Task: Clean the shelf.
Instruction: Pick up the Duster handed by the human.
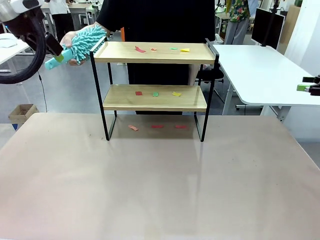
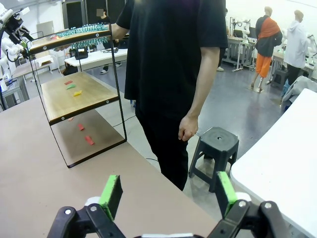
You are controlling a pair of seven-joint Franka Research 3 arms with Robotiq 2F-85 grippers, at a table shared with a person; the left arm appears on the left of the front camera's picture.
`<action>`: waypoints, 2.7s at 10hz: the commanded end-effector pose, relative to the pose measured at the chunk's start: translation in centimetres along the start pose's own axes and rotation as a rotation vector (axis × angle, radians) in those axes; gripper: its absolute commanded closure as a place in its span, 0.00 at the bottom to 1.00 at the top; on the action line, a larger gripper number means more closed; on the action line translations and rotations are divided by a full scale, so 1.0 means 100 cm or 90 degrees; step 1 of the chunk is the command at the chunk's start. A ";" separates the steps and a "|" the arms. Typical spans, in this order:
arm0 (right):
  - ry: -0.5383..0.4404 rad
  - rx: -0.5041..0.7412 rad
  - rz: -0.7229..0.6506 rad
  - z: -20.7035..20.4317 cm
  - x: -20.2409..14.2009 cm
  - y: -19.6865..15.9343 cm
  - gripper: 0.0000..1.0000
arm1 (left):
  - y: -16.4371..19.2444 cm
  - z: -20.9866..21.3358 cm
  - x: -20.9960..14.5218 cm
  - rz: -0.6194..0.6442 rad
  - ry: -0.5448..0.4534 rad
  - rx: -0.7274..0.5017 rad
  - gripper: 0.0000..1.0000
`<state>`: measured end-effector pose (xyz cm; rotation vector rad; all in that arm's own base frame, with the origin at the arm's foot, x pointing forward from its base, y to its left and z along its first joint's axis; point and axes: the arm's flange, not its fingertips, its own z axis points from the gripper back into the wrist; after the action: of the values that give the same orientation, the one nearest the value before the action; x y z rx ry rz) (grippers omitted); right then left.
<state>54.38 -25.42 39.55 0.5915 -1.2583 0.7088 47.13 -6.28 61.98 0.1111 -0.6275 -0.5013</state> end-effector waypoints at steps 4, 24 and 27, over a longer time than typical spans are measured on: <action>0.001 0.002 0.003 -0.001 0.002 0.001 0.00 | 0.005 -0.029 0.000 0.033 -0.025 -0.009 0.00; 0.001 0.002 0.003 -0.001 0.002 0.001 0.00 | 0.017 -0.043 0.005 0.123 -0.014 0.002 1.00; 0.001 0.002 0.003 -0.001 0.002 0.001 0.00 | 0.017 -0.043 0.005 0.123 -0.014 0.002 1.00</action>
<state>54.38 -25.42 39.55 0.5916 -1.2583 0.7089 50.69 -5.31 58.99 0.0409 -0.6493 -0.3039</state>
